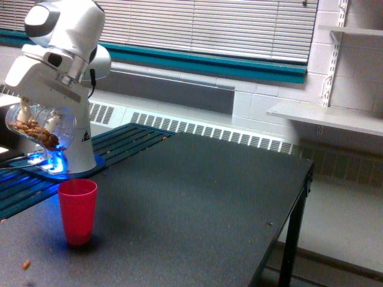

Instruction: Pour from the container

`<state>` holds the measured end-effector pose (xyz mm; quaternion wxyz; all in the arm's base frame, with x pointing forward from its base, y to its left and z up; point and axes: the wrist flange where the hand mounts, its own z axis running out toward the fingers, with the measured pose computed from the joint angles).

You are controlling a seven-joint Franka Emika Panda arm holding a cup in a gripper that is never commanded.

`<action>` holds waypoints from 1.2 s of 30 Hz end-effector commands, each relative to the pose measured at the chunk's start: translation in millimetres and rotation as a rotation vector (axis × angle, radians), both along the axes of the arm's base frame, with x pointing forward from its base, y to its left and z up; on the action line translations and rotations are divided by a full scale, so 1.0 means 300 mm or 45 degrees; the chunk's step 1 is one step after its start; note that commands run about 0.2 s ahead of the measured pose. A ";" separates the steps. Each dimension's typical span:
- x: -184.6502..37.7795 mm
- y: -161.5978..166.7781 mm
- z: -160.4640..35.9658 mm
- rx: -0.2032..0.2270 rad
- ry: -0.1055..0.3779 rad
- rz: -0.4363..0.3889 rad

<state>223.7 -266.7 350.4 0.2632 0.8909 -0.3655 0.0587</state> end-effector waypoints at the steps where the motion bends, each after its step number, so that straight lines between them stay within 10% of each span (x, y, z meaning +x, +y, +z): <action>1: -0.006 0.005 0.006 -0.016 0.030 0.031; 36: 0.000 0.013 0.004 -0.060 0.090 0.085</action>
